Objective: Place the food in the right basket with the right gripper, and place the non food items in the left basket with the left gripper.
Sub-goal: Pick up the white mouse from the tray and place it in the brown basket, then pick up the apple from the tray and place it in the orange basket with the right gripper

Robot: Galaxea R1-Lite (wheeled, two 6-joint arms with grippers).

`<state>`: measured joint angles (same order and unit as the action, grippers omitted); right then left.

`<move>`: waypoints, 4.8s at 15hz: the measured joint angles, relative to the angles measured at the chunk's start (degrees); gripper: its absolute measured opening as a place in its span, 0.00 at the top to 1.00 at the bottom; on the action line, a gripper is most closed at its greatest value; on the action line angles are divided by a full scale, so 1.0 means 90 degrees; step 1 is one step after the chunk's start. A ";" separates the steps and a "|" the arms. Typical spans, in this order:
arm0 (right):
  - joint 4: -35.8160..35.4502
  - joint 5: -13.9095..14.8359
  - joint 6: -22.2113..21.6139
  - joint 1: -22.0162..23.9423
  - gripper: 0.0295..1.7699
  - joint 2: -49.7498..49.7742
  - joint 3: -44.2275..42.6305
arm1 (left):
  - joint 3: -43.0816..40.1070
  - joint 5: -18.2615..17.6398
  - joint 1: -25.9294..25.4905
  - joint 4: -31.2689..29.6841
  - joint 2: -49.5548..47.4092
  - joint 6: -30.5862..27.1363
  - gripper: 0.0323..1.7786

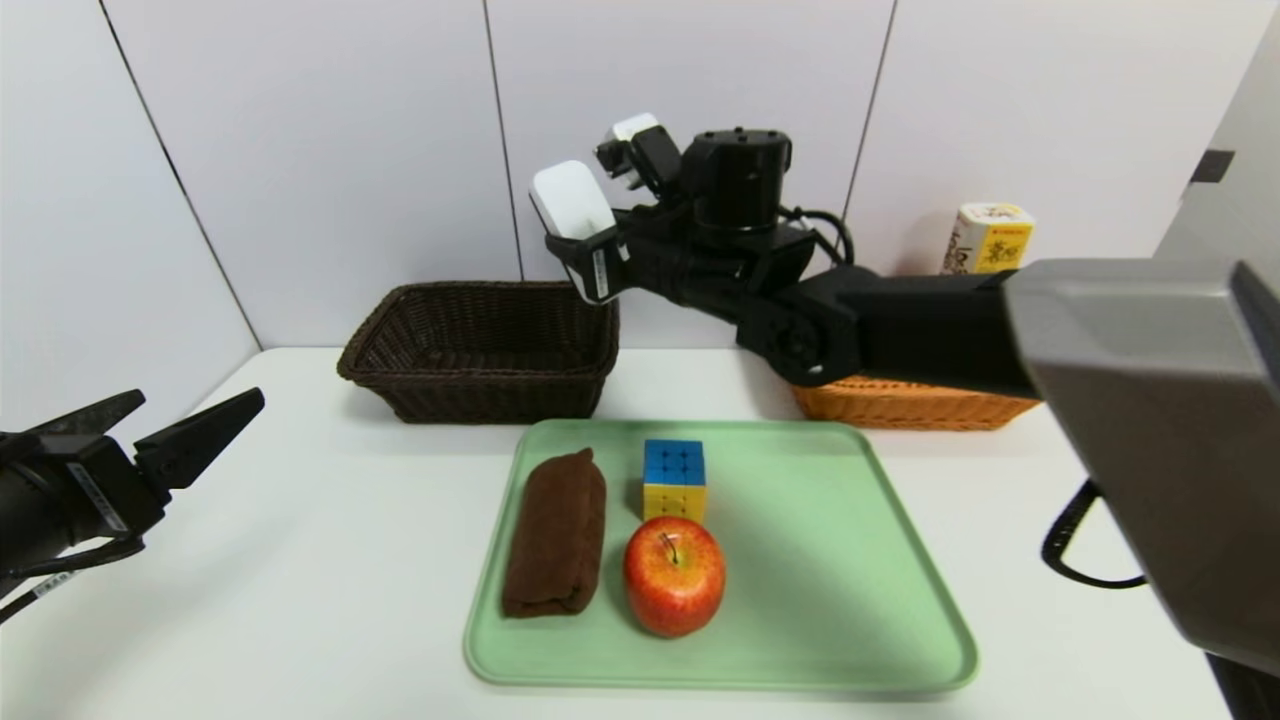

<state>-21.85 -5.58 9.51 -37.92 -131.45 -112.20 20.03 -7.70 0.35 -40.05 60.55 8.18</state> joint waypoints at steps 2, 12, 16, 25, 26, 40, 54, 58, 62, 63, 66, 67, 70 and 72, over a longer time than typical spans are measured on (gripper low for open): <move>-0.1337 -0.0095 -0.0014 0.0000 0.44 -0.0542 -0.0011 | -0.0005 -0.0004 0.0000 0.0005 0.0007 0.0000 0.05; -0.2185 -0.0050 -0.0024 -0.0125 0.44 -0.1246 -0.0014 | -0.0042 -0.0035 0.0030 0.0022 0.0058 -0.0005 0.05; -0.2114 -0.0019 0.0003 -0.0138 0.44 -0.1323 -0.0014 | -0.0033 -0.0035 0.0030 -0.0005 0.0107 -0.0009 0.05; -0.1969 0.0100 0.0027 -0.0138 0.23 -0.1448 -0.0014 | -0.0020 -0.0035 0.0027 -0.0015 0.0145 -0.0003 0.05; -0.1969 0.0100 0.0030 -0.0137 0.21 -0.1452 -0.0014 | -0.0020 -0.0038 0.0027 -0.0015 0.0145 -0.0003 0.05; 0.3734 0.1033 -0.0190 0.0182 0.06 0.1890 0.0462 | 0.0000 -0.0041 0.0019 -0.0015 0.0150 0.0003 0.05; 0.6559 0.2285 -0.3366 -0.1262 0.04 0.3030 0.2713 | -0.0180 -0.0058 0.0019 0.0015 0.0058 -0.0076 0.05; 0.6554 0.2347 -0.4149 -0.1659 0.04 0.3016 0.2905 | -0.0241 -0.0050 0.0019 0.0019 0.0053 -0.0331 0.05; 0.6506 0.2320 -0.4455 -0.1899 0.04 0.2958 0.2874 | -0.0340 -0.0038 0.0019 0.0005 0.0046 -0.0359 0.05; 0.6506 0.2319 -0.4458 -0.1917 0.04 0.2938 0.2869 | -0.0348 -0.0038 0.0019 -0.0003 0.0043 -0.0359 0.05; 0.6506 0.2319 -0.4459 -0.1933 0.04 0.2824 0.2897 | -0.0372 -0.0038 0.0019 0.0012 0.0022 -0.0359 0.05; 0.6503 0.2314 -0.4459 -0.1933 0.04 0.2773 0.2912 | -0.0374 -0.0038 0.0019 0.0015 0.0019 -0.0358 0.05; 0.6454 0.2273 -0.4447 -0.1932 0.04 0.2570 0.2915 | -0.0370 -0.0038 0.0019 0.0015 0.0012 -0.0359 0.05; 0.6369 0.2234 -0.4450 -0.1926 0.04 0.2429 0.2903 | -0.0377 -0.0038 0.0019 0.0016 -0.0005 -0.0349 0.05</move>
<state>35.47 14.52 -30.54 -55.26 -109.59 -86.08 16.64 -8.05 0.52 -39.90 60.50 5.03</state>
